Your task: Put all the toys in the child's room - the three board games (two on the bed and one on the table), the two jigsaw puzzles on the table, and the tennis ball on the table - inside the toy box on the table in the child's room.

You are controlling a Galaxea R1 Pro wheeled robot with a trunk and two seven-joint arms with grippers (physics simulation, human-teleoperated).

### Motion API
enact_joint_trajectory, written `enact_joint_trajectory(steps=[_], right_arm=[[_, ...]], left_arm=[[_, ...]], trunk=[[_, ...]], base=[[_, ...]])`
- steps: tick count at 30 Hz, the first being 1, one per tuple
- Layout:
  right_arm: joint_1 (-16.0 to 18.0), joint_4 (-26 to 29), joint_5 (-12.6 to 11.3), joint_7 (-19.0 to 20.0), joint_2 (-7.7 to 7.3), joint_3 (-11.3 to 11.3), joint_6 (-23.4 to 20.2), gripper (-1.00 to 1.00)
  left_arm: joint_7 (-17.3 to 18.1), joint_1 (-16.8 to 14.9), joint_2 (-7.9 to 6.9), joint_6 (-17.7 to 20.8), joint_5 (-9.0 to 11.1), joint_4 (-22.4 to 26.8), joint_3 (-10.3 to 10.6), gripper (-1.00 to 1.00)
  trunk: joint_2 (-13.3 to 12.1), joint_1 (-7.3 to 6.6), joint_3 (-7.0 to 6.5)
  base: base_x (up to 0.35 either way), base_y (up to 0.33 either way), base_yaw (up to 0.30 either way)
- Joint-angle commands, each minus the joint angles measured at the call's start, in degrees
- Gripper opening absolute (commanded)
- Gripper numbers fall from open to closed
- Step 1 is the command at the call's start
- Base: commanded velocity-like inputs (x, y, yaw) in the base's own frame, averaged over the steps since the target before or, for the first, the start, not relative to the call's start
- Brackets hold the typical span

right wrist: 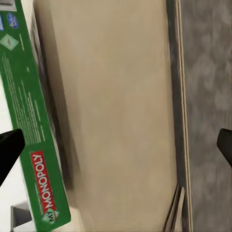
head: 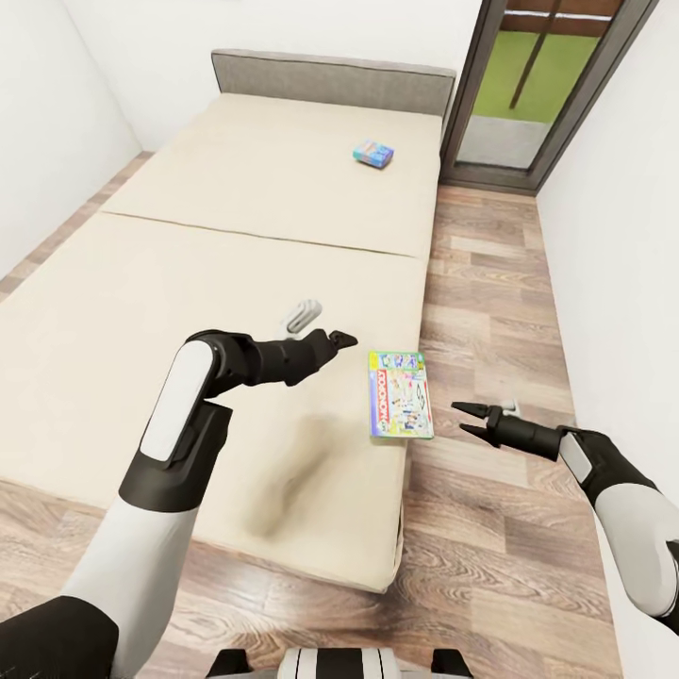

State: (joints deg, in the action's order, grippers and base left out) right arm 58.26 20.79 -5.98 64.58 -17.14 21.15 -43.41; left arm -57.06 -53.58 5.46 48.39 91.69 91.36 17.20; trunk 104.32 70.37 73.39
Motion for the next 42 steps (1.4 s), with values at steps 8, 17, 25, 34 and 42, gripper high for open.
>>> enact_joint_trajectory(steps=[8, 17, 25, 34, 42], right_arm=[[-0.46, 2.34, -0.04, 5.65, 0.18, -0.13, 0.06, 1.0], [-0.65, 3.26, -0.01, 7.61, 0.73, -0.32, 0.16, 1.0], [-0.74, 3.64, 0.0, 8.3, 1.22, -0.44, 0.21, 1.0], [-0.77, 3.78, 0.0, 8.67, 1.51, -0.48, 0.24, 1.0], [-0.78, 3.79, 0.01, 8.82, 1.71, -0.47, 0.25, 1.0]], left_arm=[[-1.1, -0.29, -0.23, 0.06, 1.28, -0.02, 0.03, 1.0], [-1.3, -0.35, -0.34, 0.04, 1.47, -0.06, 0.08, 1.0], [-1.36, -0.31, -0.41, 0.06, 1.53, -0.08, 0.1, 1.0], [-1.38, -0.3, -0.51, 0.04, 1.56, -0.12, 0.11, 1.0], [-1.39, -0.3, -0.53, 0.04, 1.56, -0.13, 0.11, 1.0]], trunk=[[0.02, 0.0, 0.15], [0.02, 0.0, 0.19], [0.02, 0.0, 0.2], [0.02, 0.0, 0.21], [0.02, 0.0, 0.21]], base=[[0.0, 0.0, 0.0], [0.0, 0.0, 0.0], [0.0, 0.0, 0.0], [0.0, 0.0, 0.0], [0.0, 0.0, 0.0]])
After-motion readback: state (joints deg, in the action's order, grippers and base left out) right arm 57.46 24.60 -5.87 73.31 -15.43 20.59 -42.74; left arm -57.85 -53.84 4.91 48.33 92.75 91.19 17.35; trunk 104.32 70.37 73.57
